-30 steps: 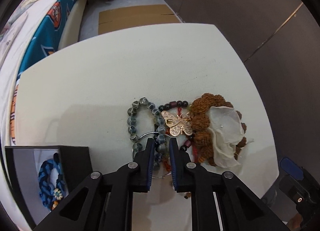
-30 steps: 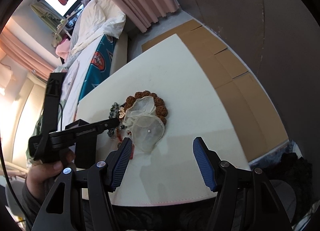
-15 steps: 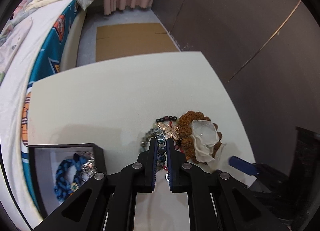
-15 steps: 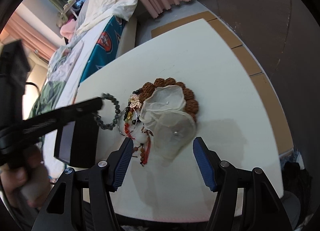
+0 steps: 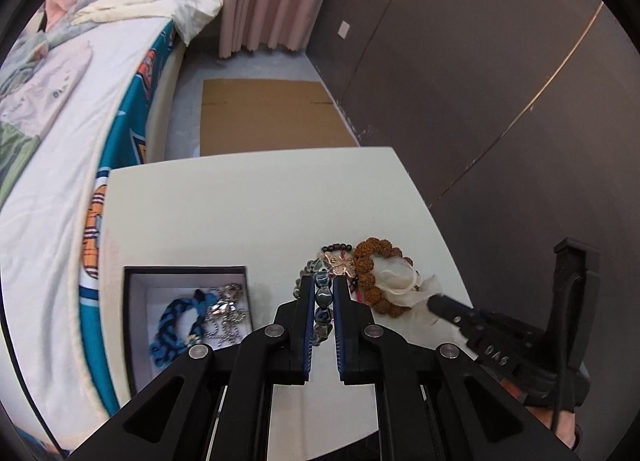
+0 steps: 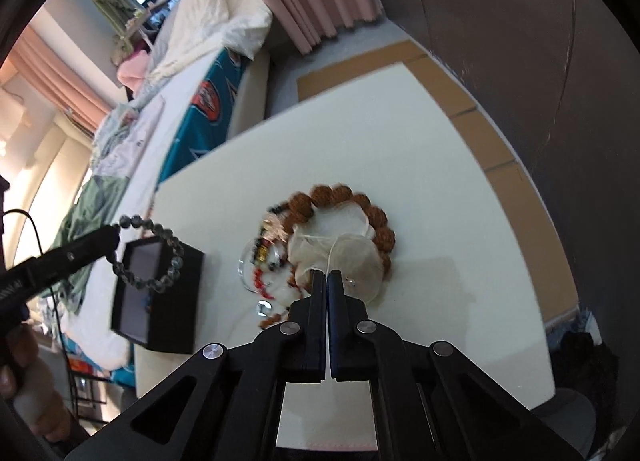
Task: Organize jewelry
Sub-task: 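Place grey bracelet in box with left tool while right tool moves white flower in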
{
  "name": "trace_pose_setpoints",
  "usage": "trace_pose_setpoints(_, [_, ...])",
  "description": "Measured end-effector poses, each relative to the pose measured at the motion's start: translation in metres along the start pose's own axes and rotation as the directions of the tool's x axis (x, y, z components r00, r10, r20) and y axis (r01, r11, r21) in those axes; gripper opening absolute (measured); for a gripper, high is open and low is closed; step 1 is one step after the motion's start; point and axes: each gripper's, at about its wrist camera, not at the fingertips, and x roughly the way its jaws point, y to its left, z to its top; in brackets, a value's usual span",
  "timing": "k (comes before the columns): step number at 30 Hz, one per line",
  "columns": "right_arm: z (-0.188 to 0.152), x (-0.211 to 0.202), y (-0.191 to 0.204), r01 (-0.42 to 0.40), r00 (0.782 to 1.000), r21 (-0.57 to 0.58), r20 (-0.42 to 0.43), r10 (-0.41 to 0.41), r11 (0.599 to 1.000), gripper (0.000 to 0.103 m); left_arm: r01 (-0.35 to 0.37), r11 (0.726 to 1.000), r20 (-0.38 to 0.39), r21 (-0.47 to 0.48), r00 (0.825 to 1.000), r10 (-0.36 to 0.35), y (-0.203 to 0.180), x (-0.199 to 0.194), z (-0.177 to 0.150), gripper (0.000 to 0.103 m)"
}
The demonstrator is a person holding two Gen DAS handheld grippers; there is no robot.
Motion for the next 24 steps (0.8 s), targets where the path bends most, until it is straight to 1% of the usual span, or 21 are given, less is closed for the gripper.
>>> trace_pose_setpoints(7, [0.01,-0.037,0.03,-0.013,0.997,-0.051,0.073,0.016,0.999,0.002,0.016,1.0,0.063,-0.025,0.998,-0.014,0.014,-0.034,-0.008,0.009])
trace_pose_setpoints(13, [0.014,-0.06,0.075,-0.042,0.992,-0.125,0.115,0.056,0.991,0.002,0.02,0.998,0.116,-0.052,0.993,-0.014,0.033,-0.064,-0.016,0.009])
trace_pose_setpoints(17, [0.013,-0.064,0.105,-0.078,0.988,-0.165,0.118,0.099,0.983,0.002,0.013,0.998,0.144,-0.067,0.99,-0.003,0.046,-0.081,-0.022,0.009])
trace_pose_setpoints(24, [0.006,-0.055,0.155,-0.11,0.986,-0.238,0.097,0.136,0.965,0.002,-0.002,0.996,0.179,-0.086,0.984,0.017,0.066,-0.105,-0.034,0.009])
